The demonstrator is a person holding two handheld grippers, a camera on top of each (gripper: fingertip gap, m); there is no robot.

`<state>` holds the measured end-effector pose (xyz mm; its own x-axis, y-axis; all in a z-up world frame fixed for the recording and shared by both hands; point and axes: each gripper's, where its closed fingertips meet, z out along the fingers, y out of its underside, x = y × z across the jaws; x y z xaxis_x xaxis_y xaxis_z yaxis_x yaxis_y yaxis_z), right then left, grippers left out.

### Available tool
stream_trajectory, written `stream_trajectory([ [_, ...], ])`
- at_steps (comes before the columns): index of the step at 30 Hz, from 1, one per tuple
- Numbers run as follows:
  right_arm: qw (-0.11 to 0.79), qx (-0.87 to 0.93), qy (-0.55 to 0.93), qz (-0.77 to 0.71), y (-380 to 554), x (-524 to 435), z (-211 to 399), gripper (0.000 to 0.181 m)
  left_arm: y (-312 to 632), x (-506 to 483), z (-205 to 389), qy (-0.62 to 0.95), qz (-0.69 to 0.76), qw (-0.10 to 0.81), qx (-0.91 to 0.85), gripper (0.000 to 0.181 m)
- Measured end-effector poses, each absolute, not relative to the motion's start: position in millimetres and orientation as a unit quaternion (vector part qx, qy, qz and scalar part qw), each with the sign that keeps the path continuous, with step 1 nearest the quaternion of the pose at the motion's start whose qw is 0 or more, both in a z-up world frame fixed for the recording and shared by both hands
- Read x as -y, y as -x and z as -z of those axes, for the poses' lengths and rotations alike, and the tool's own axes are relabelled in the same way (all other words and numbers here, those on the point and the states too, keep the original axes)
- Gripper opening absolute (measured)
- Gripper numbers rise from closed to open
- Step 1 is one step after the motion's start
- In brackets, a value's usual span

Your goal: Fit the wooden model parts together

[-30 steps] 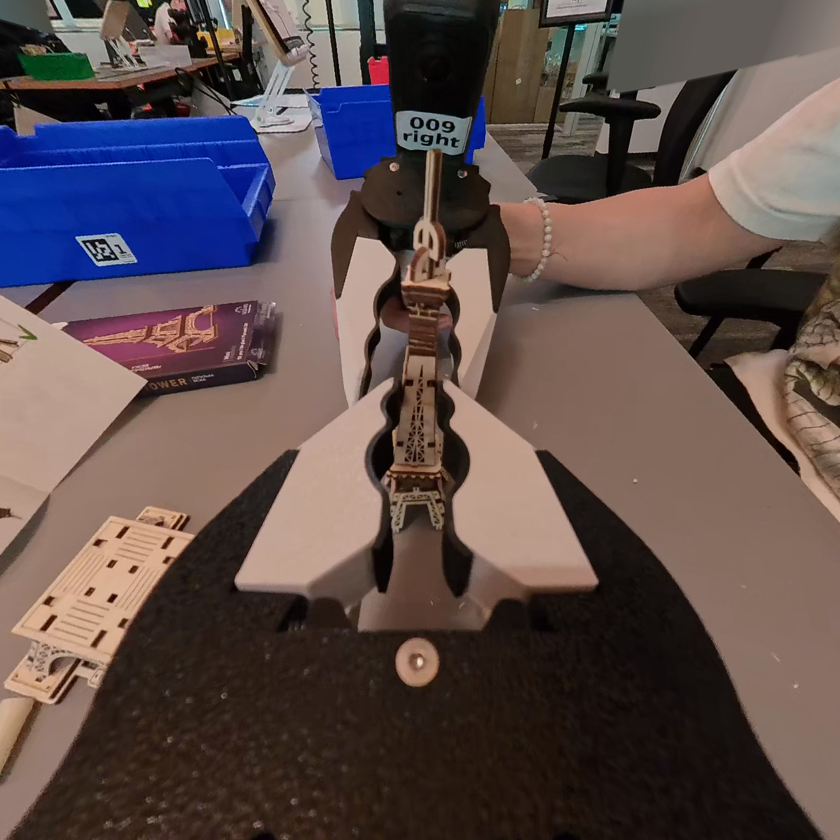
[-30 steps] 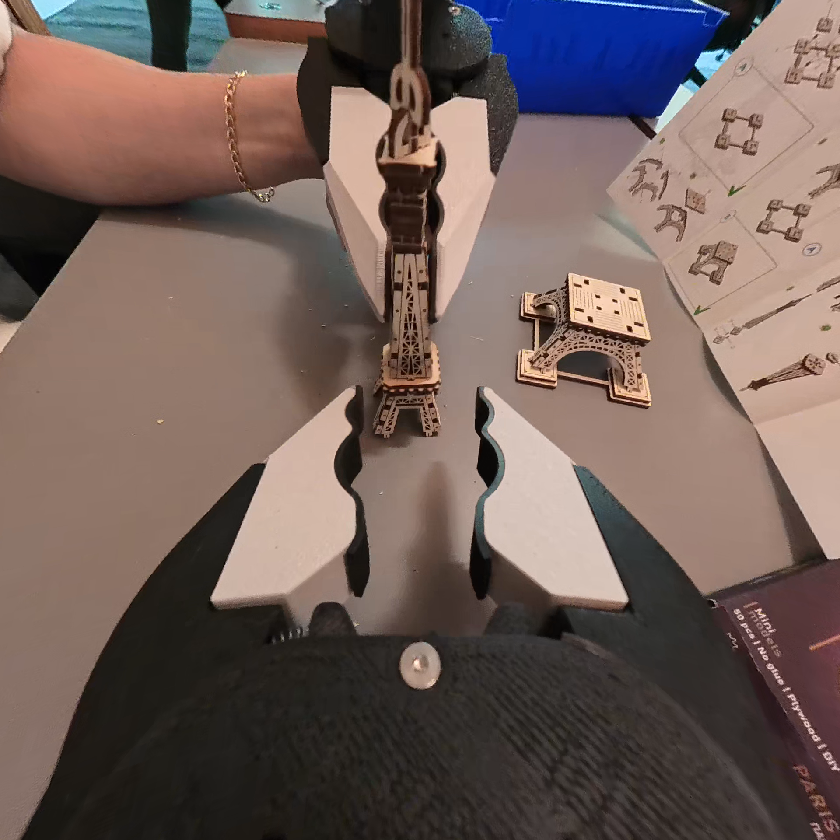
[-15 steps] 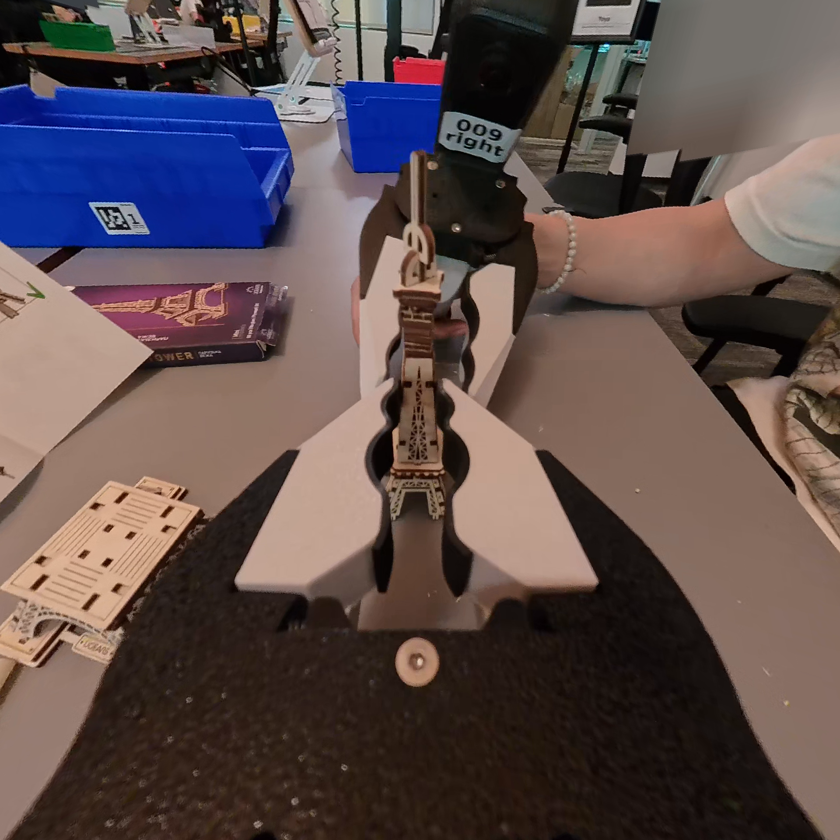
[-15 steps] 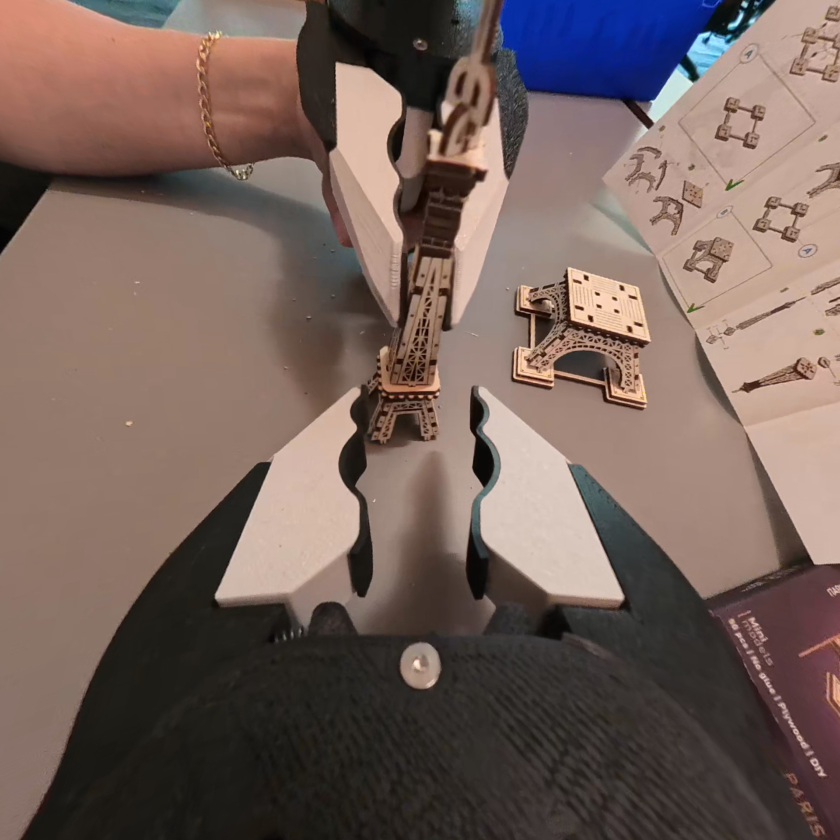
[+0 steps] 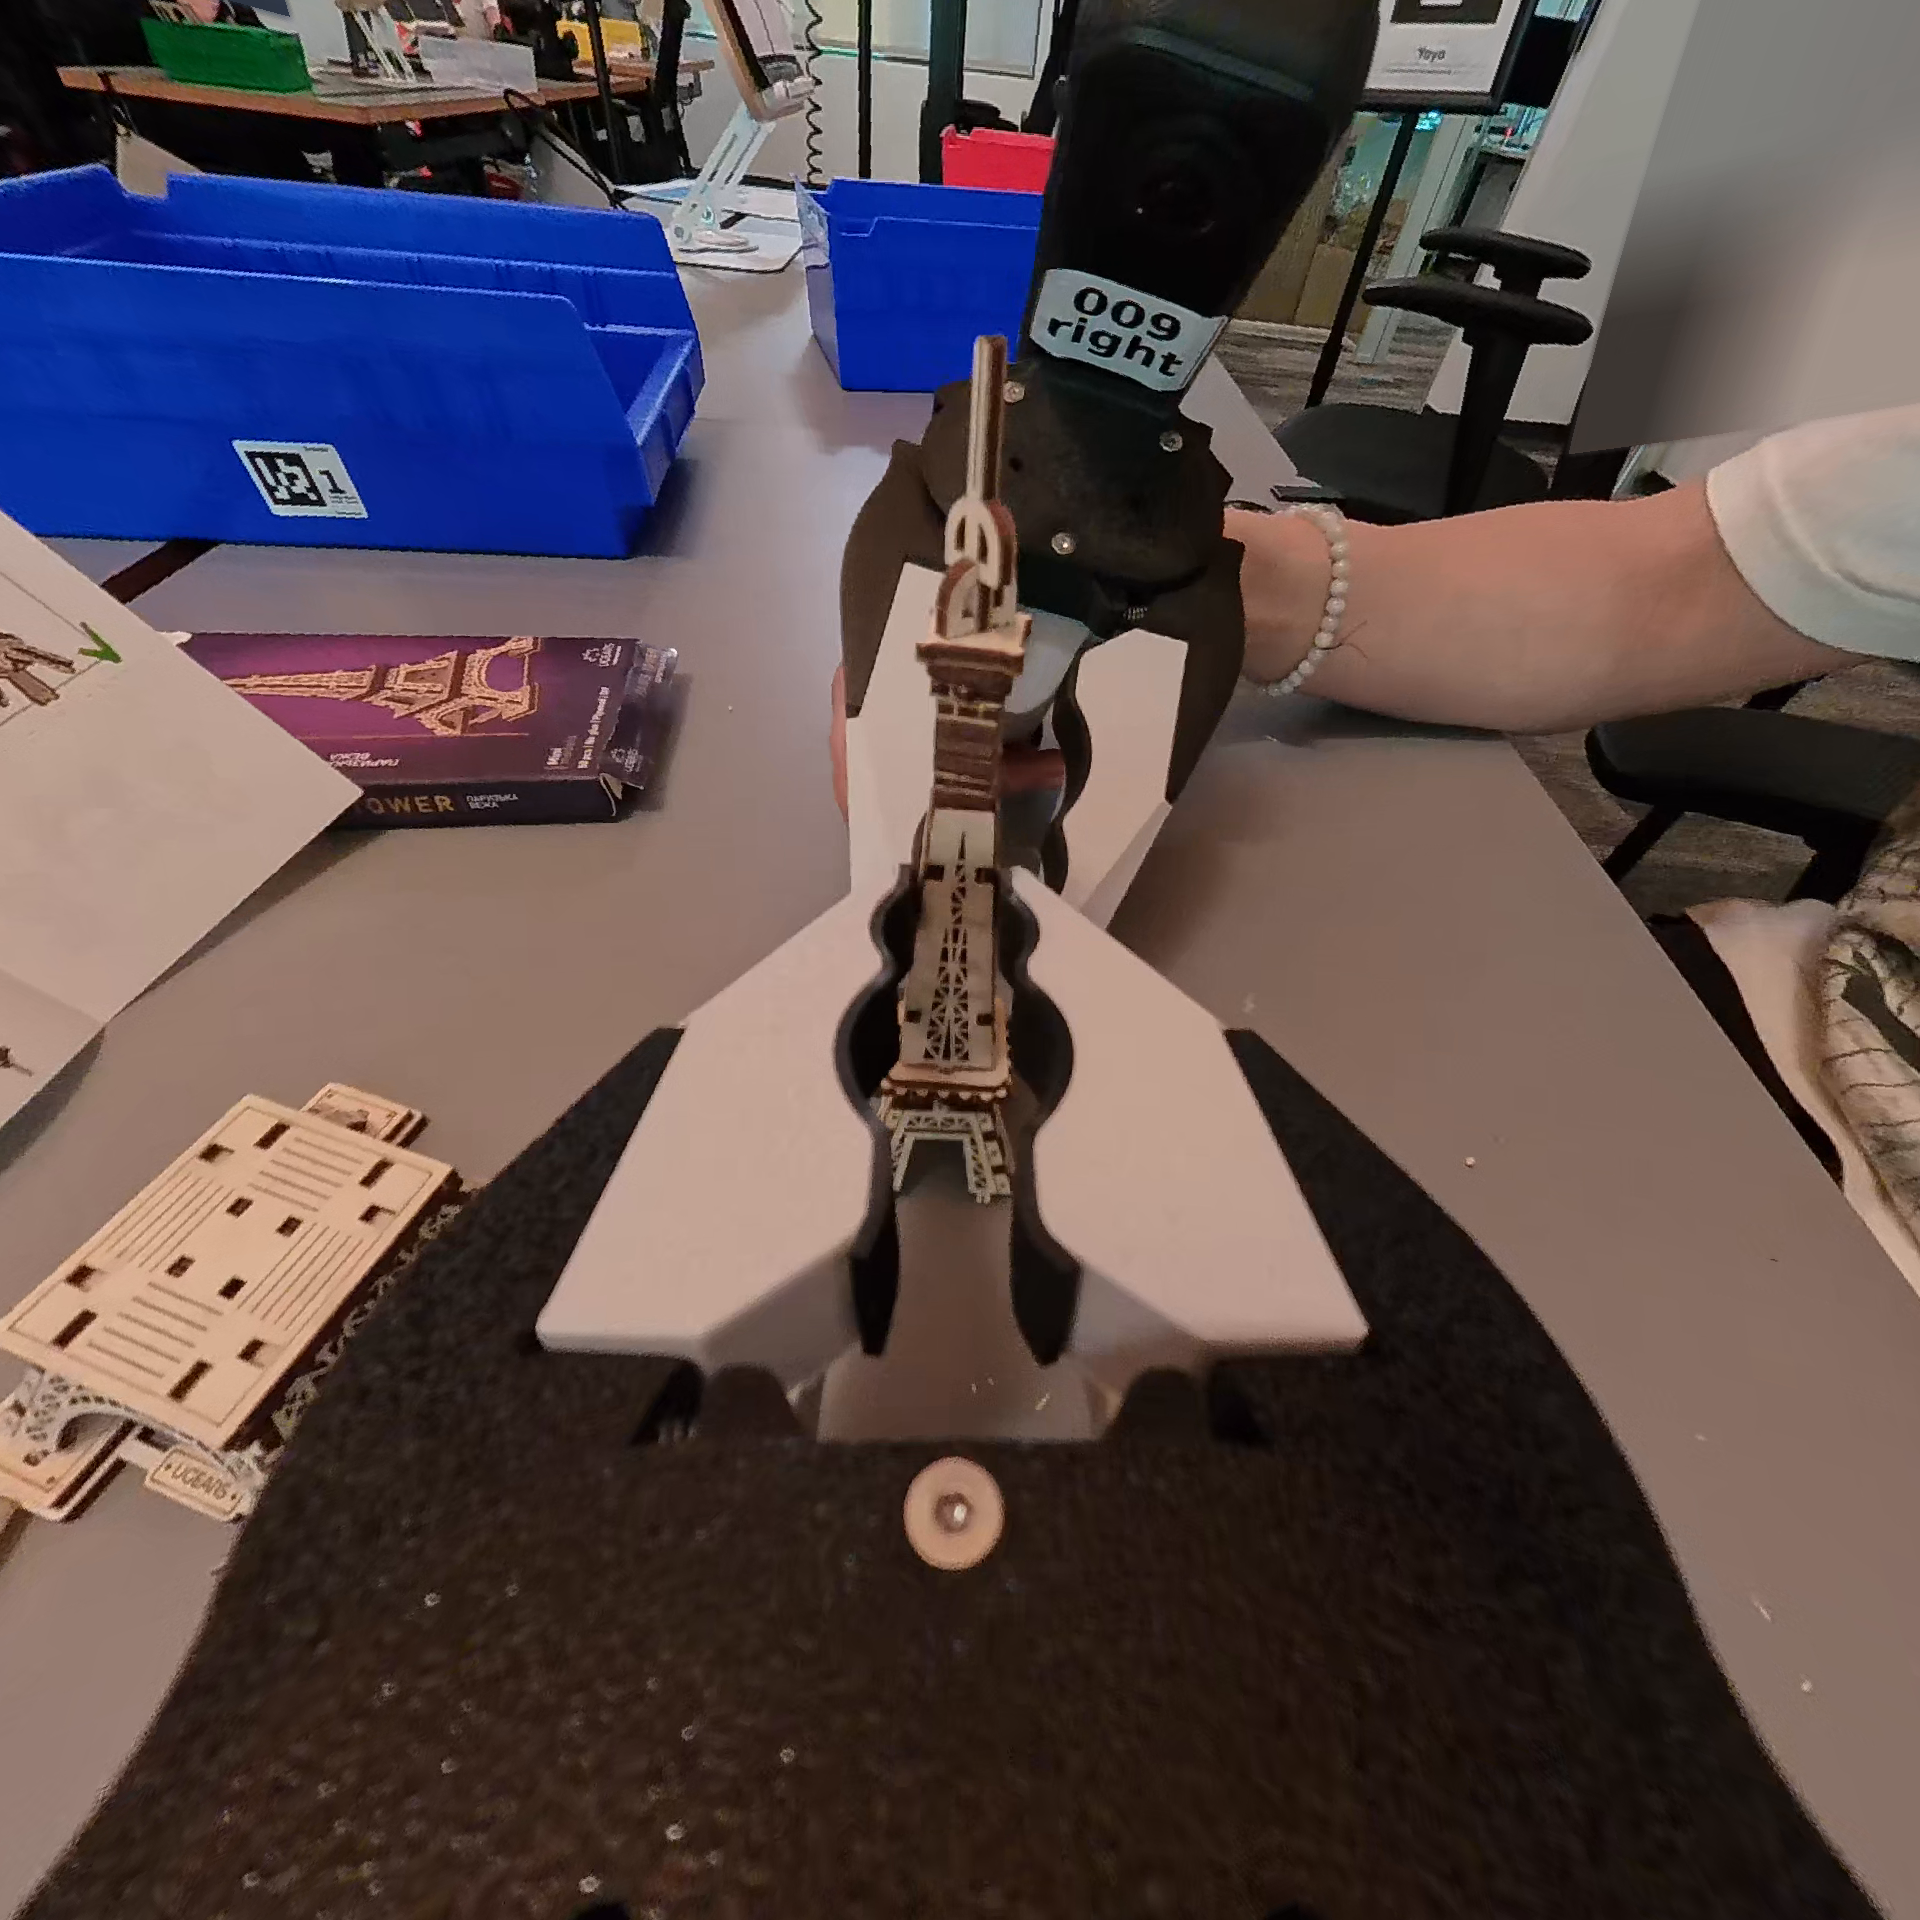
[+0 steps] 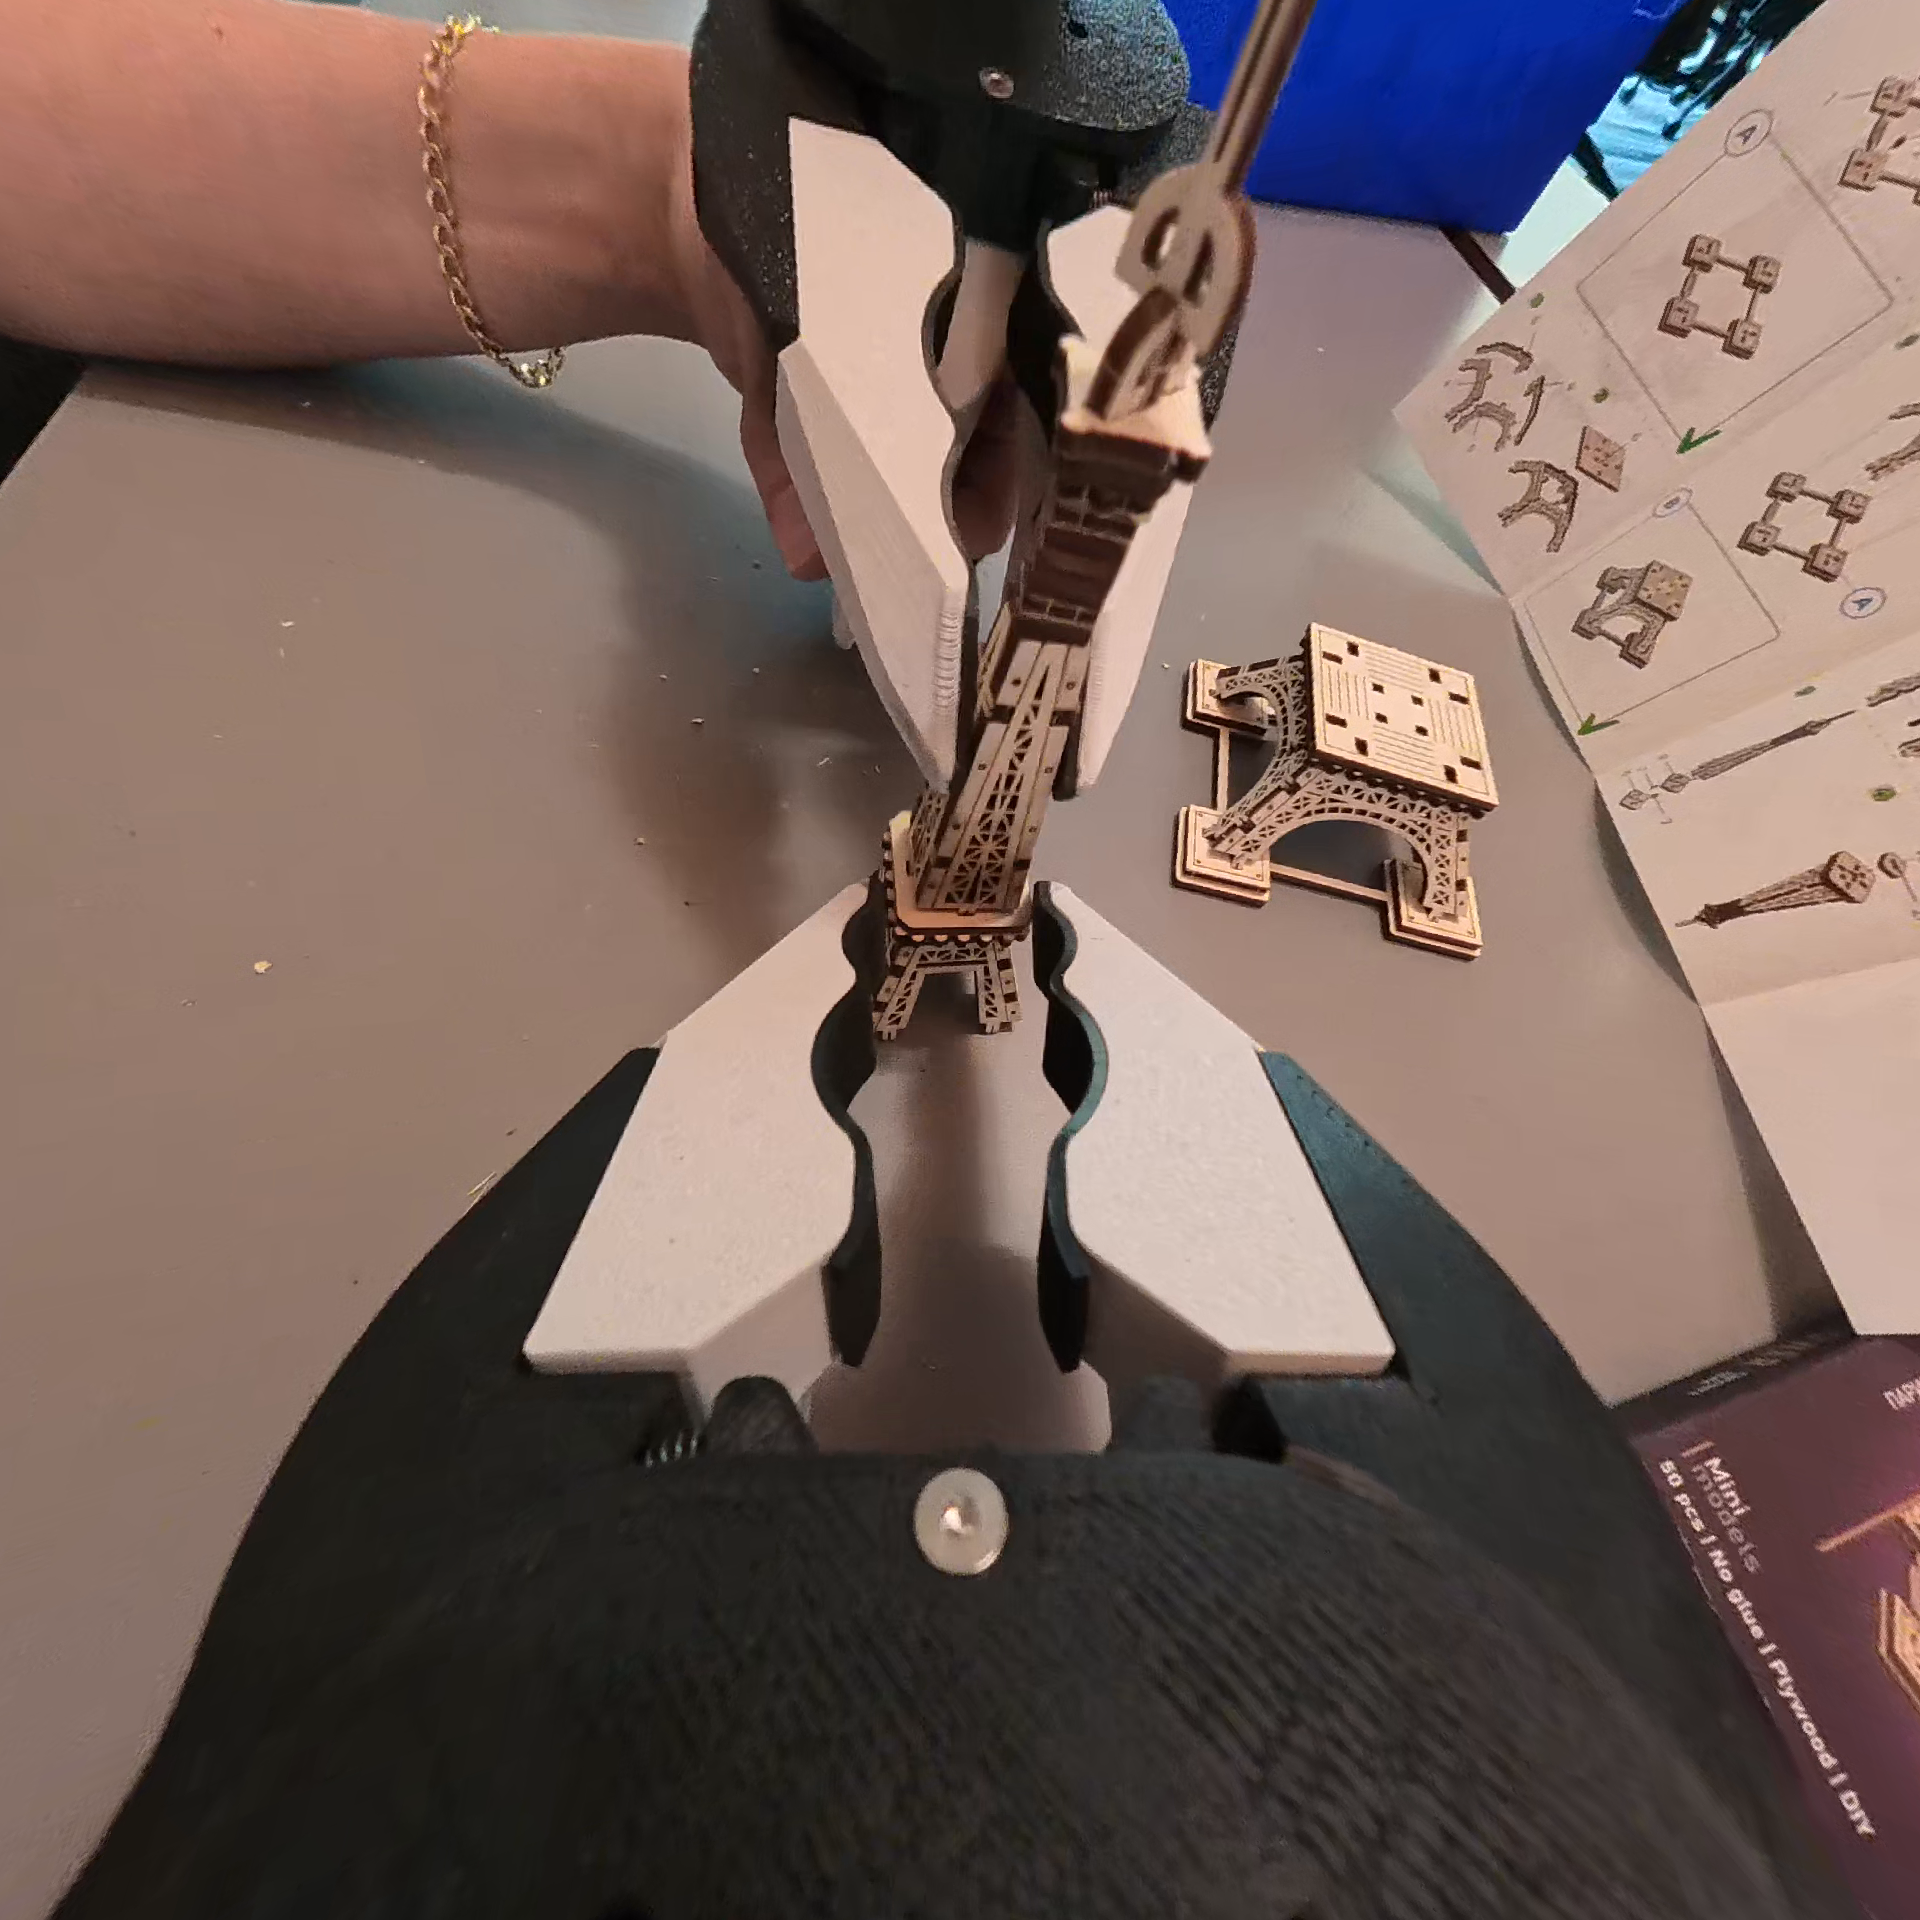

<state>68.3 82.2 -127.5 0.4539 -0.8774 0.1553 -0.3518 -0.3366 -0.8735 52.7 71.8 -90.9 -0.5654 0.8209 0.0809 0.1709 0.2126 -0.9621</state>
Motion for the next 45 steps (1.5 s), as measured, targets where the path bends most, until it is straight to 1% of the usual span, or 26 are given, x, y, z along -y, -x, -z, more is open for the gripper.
stream_trajectory([
  [4, 0.409, -0.420, 0.746, 0.317, -69.5, -80.0, 127.6, 0.026, -56.4, -72.9, 91.8, 0.353, -0.527, 0.292, 0.716, 0.018],
  [7, 0.415, -0.425, 0.743, 0.307, -69.5, -79.8, 127.6, 0.027, -60.5, -70.5, 97.5, 0.354, -0.516, 0.270, 0.732, 0.027],
  [9, 0.420, -0.429, 0.741, 0.300, -69.4, -79.7, 127.5, 0.026, -60.0, -69.6, 102.9, 0.363, -0.509, 0.254, 0.738, 0.024],
  [11, 0.421, -0.430, 0.741, 0.299, -69.4, -79.9, 127.5, 0.026, -56.4, -70.3, 108.2, 0.378, -0.502, 0.245, 0.738, 0.015],
  [12, 0.421, -0.430, 0.742, 0.297, -69.2, -80.2, 127.8, 0.026, -55.2, -70.1, 109.8, 0.381, -0.499, 0.243, 0.740, 0.015],
  [16, 0.408, -0.430, 0.745, 0.306, -68.7, -79.3, 129.6, 0.027, -57.2, -65.3, 109.8, 0.358, -0.489, 0.251, 0.755, 0.014],
  [18, 0.408, -0.431, 0.737, 0.325, -68.9, -76.1, 125.7, 0.036, -56.0, -64.1, 109.7, 0.361, -0.490, 0.251, 0.753, 0.014],
  [19, 0.408, -0.431, 0.736, 0.327, -67.7, -74.4, 125.2, 0.037, -55.7, -63.8, 109.7, 0.364, -0.491, 0.250, 0.751, 0.014],
  [21, 0.404, -0.441, 0.731, 0.329, -65.5, -66.0, 125.8, 0.037, -56.0, -63.3, 109.8, 0.362, -0.484, 0.256, 0.754, 0.014],
  [25, 0.428, -0.445, 0.717, 0.324, -61.0, -61.2, 119.1, 0.031, -56.4, -63.7, 110.2, 0.364, -0.484, 0.256, 0.753, 0.014],
  [27, 0.421, -0.446, 0.718, 0.331, -61.4, -58.6, 119.6, 0.031, -57.1, -63.4, 110.0, 0.355, -0.490, 0.263, 0.751, 0.014],
  [29, 0.433, -0.439, 0.717, 0.326, -63.2, -64.3, 117.6, 0.031, -57.8, -62.3, 109.6, 0.335, -0.495, 0.273, 0.754, 0.014],
  [30, 0.433, -0.436, 0.721, 0.321, -63.8, -67.5, 118.7, 0.034, -57.7, -62.7, 109.5, 0.332, -0.496, 0.273, 0.754, 0.014],
  [33, 0.405, -0.437, 0.739, 0.314, -65.4, -70.1, 128.7, 0.046, -57.3, -65.1, 109.4, 0.350, -0.504, 0.260, 0.745, 0.014],
  [35, 0.389, -0.443, 0.751, 0.298, -63.3, -70.4, 136.8, 0.050, -55.8, -67.5, 107.4, 0.359, -0.510, 0.261, 0.737, 0.014],
  [40, 0.358, -0.447, 0.771, 0.279, -62.2, -71.6, 150.1, 0.046, -59.3, -65.4, 97.8, 0.344, -0.534, 0.272, 0.723, 0.014],
  [45, 0.326, -0.436, 0.788, 0.287, -63.2, -72.3, 158.3, 0.041, -58.6, -66.5, 101.1, 0.344, -0.519, 0.282, 0.730, 0.014],
])
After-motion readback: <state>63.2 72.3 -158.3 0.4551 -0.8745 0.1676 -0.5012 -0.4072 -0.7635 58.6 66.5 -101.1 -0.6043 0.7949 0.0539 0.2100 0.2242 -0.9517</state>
